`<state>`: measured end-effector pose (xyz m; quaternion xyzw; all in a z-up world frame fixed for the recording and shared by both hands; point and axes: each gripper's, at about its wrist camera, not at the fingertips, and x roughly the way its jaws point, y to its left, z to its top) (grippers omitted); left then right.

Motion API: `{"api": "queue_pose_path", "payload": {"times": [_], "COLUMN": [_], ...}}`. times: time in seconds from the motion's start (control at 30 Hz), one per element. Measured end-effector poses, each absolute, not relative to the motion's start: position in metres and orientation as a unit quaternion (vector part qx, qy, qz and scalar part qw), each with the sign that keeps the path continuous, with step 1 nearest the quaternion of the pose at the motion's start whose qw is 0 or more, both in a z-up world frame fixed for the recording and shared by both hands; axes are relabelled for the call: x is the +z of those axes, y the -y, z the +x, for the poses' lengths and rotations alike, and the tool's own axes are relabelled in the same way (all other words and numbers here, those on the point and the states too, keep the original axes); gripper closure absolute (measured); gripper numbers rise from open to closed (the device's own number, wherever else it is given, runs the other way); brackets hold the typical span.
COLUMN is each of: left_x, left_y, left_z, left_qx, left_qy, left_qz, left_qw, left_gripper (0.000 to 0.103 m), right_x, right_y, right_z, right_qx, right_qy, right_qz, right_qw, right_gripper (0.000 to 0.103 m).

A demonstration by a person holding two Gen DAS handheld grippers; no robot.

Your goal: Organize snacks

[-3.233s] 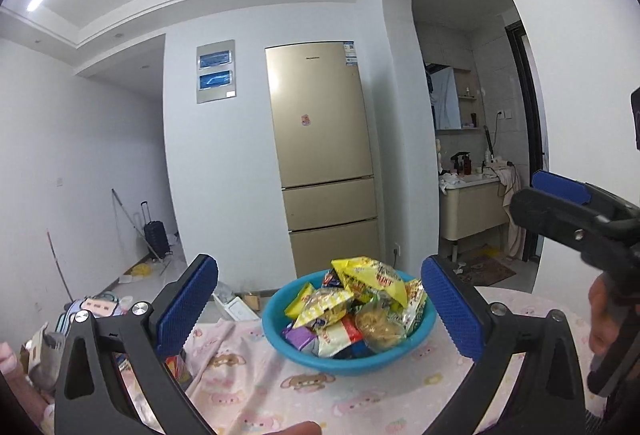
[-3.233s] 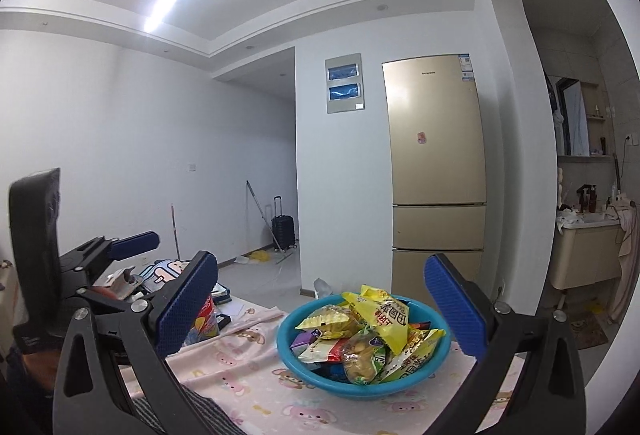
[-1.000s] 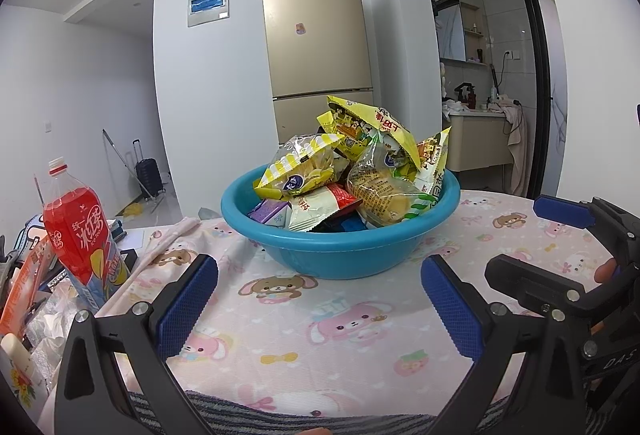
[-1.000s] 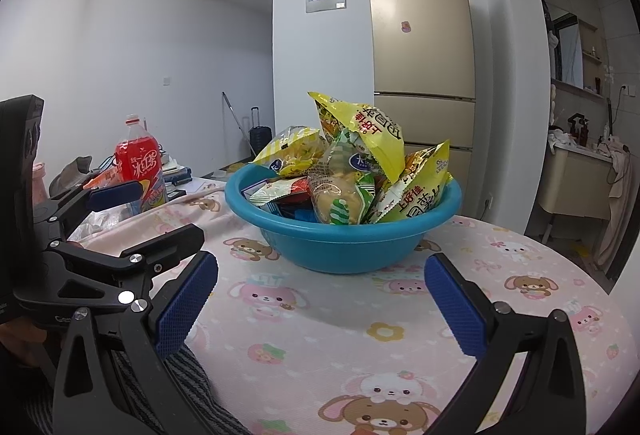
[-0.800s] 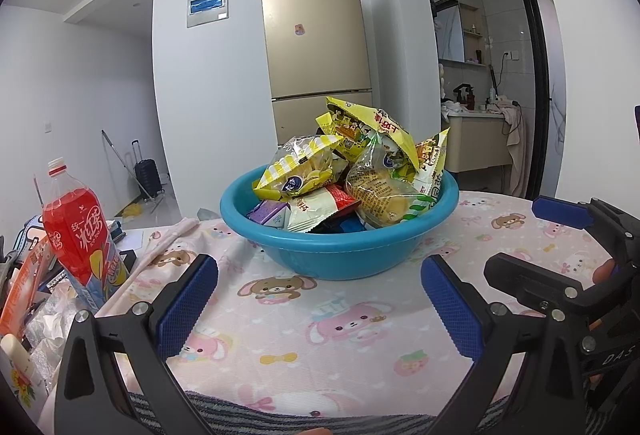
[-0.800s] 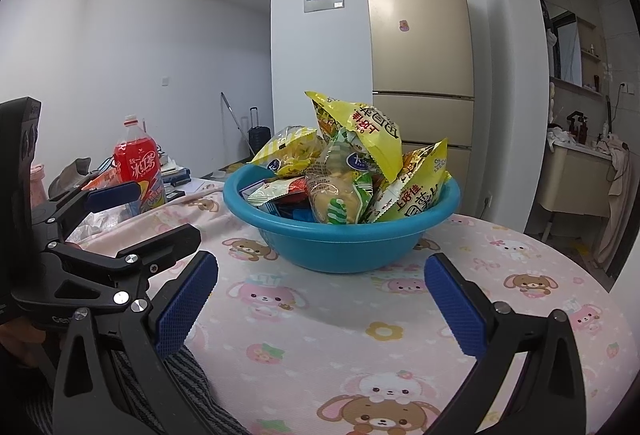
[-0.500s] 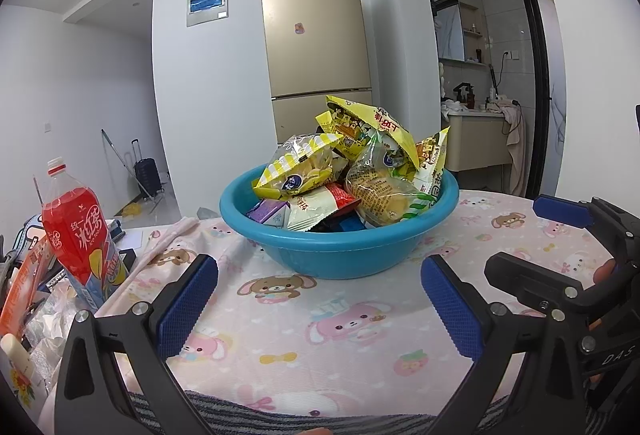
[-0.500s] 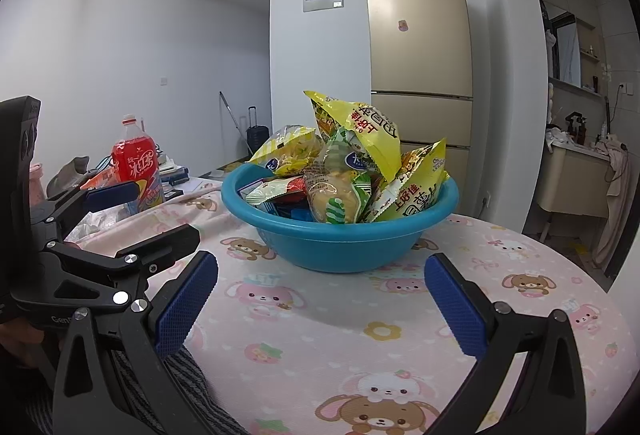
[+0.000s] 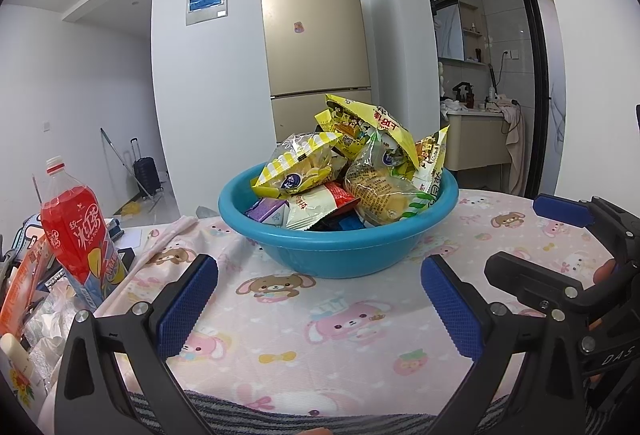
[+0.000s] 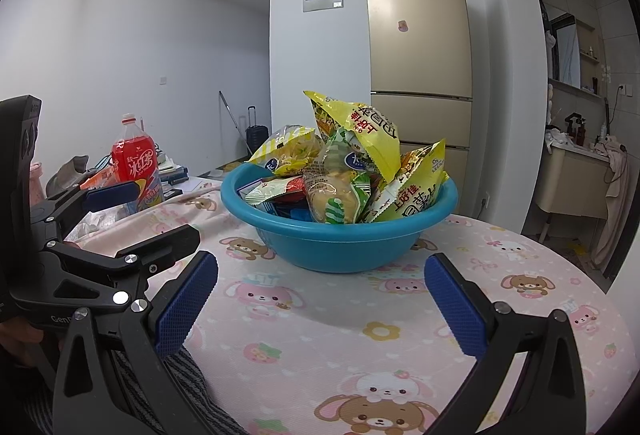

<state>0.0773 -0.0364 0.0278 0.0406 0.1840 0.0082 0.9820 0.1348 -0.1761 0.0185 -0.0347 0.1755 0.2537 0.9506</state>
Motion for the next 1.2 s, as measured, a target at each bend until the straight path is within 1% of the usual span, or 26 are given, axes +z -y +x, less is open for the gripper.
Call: {"api": "queue_pose_path", "payload": {"times": [1.2], "left_x": [0.0261], "left_y": [0.0348], "left_z": [0.0777], "left_qx": [0.007], "left_qy": [-0.188], "left_qz": [0.041], "left_qw": [0.981], "left_gripper": [0.000], "right_x": [0.0167], "right_y": [0.1752], "right_z": [0.1355], "right_qx": [0.247], "right_qy": [-0.179], "right_qz": [-0.040], "right_qw": [0.951], "right_gripper": [0.000]}}
